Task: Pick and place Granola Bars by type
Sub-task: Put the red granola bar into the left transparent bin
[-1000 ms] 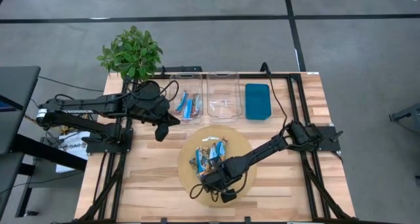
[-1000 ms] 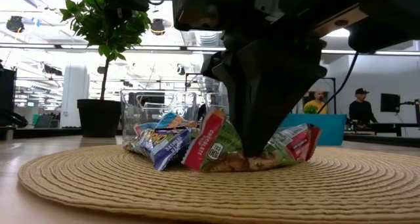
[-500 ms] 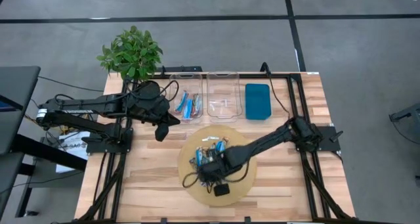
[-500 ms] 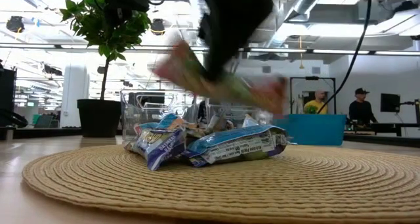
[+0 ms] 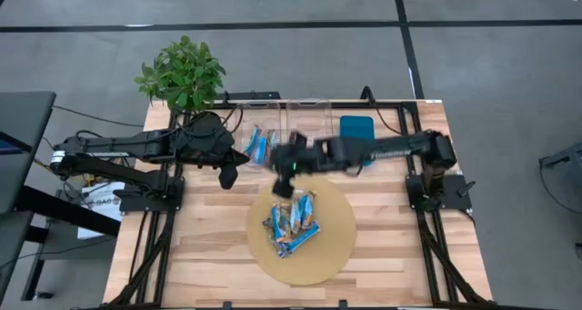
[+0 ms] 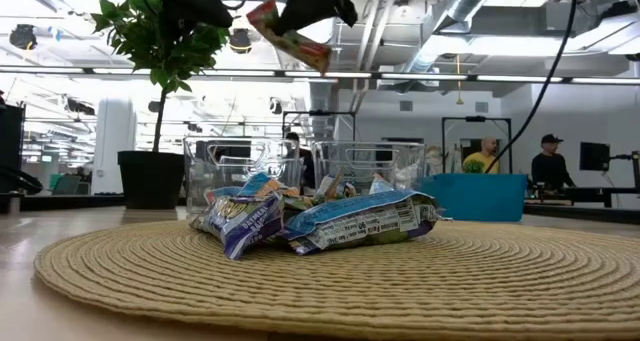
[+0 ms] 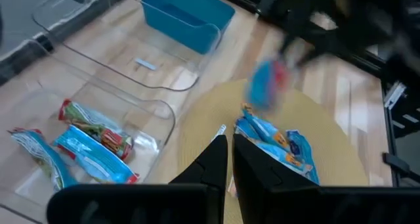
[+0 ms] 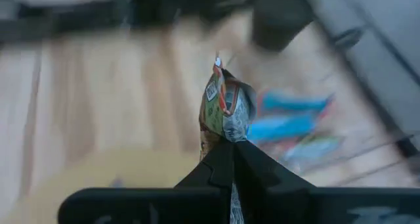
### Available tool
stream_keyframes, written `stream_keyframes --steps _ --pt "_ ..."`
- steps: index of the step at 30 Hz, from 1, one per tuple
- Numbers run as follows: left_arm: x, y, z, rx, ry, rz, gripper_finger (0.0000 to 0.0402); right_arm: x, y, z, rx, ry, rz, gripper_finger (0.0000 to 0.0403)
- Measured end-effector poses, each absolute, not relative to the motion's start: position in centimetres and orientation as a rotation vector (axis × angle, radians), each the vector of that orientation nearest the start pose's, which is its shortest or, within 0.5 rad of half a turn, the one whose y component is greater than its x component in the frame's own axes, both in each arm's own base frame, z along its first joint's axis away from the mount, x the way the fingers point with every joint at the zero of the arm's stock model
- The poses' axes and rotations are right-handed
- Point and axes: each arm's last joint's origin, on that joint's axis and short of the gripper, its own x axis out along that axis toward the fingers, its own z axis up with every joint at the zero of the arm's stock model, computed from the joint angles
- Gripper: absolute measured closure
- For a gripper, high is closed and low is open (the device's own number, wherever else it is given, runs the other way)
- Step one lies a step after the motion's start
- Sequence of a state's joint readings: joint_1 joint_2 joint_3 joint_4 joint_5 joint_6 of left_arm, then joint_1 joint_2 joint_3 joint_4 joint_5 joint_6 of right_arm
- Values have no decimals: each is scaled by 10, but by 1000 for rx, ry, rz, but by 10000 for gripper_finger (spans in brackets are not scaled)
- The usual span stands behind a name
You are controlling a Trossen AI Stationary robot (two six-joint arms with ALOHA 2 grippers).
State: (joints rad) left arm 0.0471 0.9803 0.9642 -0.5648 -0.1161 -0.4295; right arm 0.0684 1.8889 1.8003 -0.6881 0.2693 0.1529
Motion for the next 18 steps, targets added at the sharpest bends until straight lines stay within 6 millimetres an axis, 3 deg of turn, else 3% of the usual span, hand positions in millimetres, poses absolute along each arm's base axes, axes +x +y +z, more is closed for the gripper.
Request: stream_keyframes --steps 9,18 --pt "199 15 326 -401 516 382 386 430 -68 347 135 481 -366 403" --pt "199 16 326 -399 509 394 386 426 -113 356 192 367 -312 398"
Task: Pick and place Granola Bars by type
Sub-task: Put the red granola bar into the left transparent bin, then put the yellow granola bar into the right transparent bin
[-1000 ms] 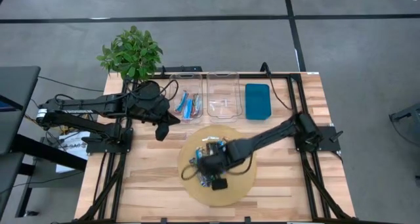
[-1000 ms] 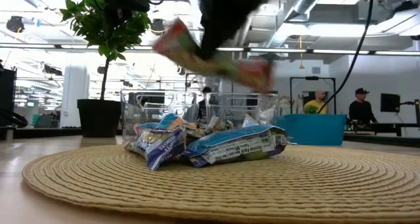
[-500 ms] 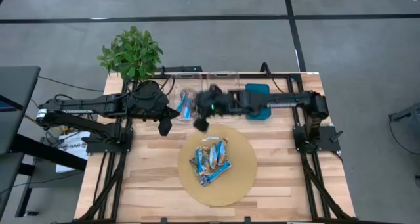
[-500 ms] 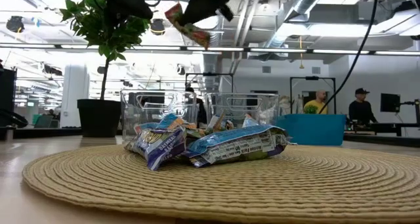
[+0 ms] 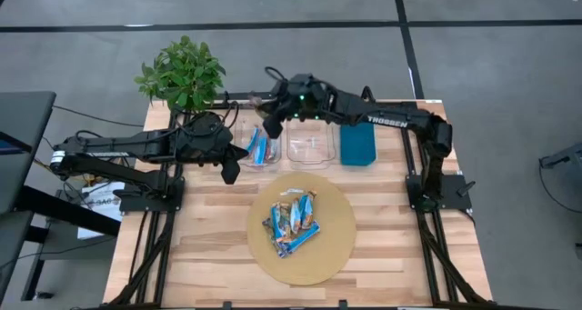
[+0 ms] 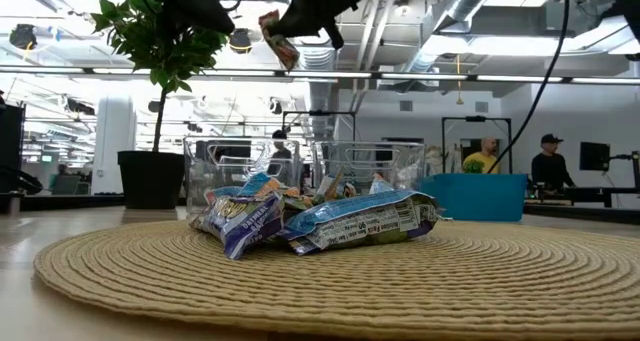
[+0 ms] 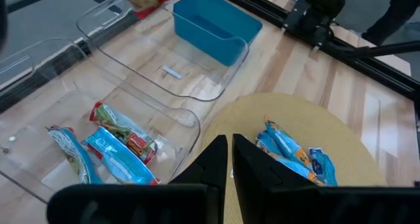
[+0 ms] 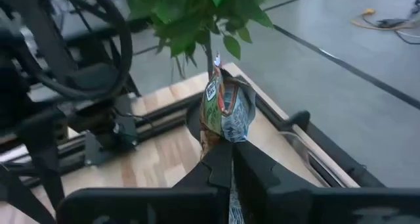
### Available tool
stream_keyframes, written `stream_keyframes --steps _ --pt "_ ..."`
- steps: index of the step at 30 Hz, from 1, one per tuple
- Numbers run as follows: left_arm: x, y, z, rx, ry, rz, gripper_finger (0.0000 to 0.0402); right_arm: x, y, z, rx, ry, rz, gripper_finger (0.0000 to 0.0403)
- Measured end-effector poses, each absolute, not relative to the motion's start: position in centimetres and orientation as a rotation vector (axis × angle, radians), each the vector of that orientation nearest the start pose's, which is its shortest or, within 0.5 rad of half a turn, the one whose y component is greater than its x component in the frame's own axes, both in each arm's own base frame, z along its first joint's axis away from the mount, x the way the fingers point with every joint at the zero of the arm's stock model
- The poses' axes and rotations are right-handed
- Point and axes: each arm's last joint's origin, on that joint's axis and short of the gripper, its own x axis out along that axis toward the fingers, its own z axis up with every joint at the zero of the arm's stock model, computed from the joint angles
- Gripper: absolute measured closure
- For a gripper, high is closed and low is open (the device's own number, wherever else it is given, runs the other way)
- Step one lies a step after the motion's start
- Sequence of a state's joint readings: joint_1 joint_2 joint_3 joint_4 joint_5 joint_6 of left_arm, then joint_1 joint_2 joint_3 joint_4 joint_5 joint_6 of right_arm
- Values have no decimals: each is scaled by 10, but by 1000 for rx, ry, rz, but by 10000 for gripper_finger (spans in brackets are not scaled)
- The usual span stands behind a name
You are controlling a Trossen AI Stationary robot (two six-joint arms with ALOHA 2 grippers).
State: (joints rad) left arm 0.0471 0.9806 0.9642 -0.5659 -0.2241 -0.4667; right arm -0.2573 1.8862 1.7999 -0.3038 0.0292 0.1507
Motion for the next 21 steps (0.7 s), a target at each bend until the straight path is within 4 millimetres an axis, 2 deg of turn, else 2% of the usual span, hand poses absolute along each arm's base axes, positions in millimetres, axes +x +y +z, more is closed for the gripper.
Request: stream_keyframes --steps 4,10,15,21 --pt "199 16 326 -409 507 396 386 424 -119 356 195 374 -324 373" --pt "199 16 326 -416 504 398 386 423 -125 357 196 357 -332 296" --pt "199 16 326 -417 501 398 386 424 -122 357 211 359 -255 236" --pt "199 16 326 -420 503 390 386 424 -118 356 208 375 -242 197"
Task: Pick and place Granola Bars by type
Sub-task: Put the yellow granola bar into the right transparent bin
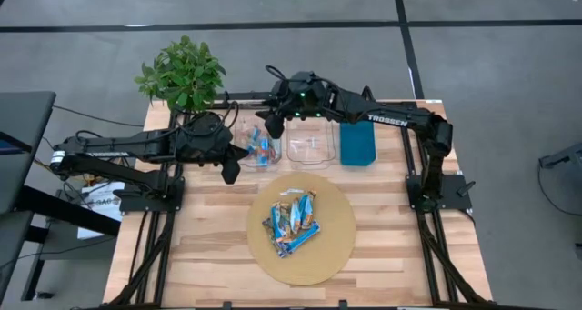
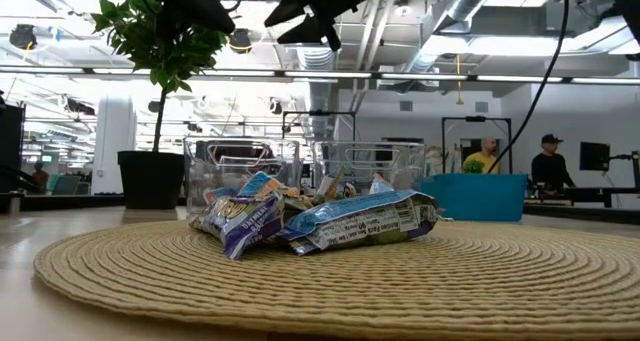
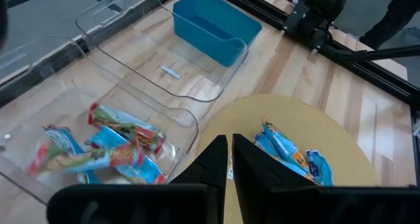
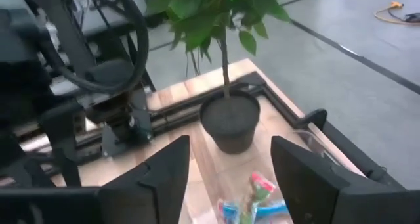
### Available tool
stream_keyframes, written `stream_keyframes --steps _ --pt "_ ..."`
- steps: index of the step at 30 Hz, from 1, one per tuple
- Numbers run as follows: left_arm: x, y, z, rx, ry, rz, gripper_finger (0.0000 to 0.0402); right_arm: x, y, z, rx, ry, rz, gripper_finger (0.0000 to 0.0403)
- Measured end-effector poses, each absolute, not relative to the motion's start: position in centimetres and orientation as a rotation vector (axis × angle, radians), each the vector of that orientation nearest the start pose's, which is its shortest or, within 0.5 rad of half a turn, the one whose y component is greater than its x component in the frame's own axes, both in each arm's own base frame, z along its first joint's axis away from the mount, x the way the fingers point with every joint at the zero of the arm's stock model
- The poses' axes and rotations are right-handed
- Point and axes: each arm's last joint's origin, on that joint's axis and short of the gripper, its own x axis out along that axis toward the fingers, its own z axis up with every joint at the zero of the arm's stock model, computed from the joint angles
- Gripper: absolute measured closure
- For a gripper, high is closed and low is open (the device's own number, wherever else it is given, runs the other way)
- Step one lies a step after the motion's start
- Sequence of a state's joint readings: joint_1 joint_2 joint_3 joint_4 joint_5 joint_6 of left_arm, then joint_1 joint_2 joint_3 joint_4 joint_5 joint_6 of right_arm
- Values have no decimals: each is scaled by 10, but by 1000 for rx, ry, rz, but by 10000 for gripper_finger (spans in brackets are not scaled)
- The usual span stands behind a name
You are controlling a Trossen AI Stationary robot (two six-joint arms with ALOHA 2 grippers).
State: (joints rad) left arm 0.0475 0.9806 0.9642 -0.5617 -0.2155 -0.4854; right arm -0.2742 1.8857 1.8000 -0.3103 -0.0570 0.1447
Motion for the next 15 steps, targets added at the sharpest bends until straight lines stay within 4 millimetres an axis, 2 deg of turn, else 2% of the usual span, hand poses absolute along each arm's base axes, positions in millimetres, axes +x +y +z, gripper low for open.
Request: stream_keyframes --steps 3,7,12,15 --pt "199 14 326 -433 514 350 386 417 -110 357 153 456 -222 189" --pt "199 13 326 -426 531 290 386 396 -86 364 95 608 -154 189" --pt "199 13 326 -403 537 271 386 362 -49 374 116 739 -118 192" --pt "200 13 326 -403 538 271 386 340 -27 366 191 791 -183 191"
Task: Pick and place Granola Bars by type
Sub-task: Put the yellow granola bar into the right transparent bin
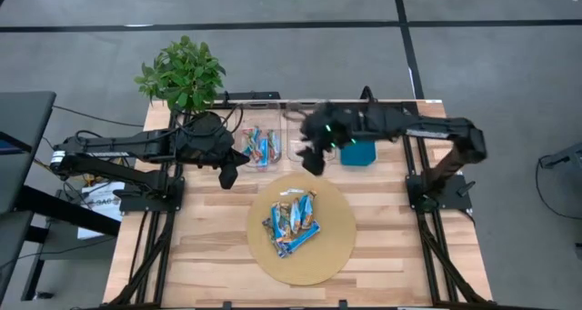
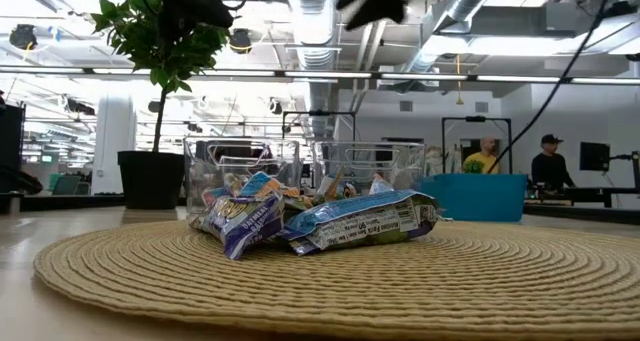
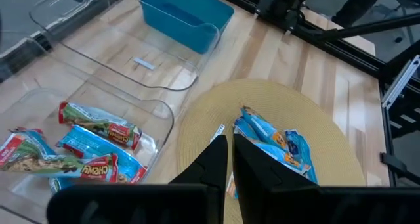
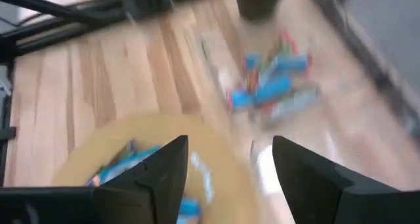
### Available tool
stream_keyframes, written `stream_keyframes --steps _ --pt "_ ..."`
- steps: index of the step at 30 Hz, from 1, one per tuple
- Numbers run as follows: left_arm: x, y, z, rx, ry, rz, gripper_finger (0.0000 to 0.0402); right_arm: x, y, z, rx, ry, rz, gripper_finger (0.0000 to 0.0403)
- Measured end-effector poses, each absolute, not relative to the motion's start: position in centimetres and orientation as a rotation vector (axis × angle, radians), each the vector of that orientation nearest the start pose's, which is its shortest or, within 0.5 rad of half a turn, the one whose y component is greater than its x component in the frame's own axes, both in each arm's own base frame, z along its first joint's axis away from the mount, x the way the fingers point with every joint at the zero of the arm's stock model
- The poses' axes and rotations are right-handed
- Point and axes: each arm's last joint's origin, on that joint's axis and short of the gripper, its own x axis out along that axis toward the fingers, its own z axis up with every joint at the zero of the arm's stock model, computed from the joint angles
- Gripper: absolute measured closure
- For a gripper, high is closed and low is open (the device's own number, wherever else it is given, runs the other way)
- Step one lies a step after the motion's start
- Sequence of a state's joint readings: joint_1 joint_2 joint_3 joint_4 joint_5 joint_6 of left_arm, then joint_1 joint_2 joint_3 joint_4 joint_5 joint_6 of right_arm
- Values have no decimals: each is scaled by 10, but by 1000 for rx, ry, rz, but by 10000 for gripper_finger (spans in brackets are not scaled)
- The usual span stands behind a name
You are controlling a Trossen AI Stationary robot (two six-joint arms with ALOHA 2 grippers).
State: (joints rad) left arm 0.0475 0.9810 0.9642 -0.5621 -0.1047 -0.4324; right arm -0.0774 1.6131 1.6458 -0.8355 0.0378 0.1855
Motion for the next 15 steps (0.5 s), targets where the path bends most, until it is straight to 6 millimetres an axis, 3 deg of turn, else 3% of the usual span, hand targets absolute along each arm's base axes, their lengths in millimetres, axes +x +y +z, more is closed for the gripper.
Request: stream_keyframes --steps 8,15 --pt "200 12 326 -403 540 264 385 308 18 296 588 908 -446 195" --pt "200 10 326 -340 563 185 385 322 45 240 777 997 -587 200"
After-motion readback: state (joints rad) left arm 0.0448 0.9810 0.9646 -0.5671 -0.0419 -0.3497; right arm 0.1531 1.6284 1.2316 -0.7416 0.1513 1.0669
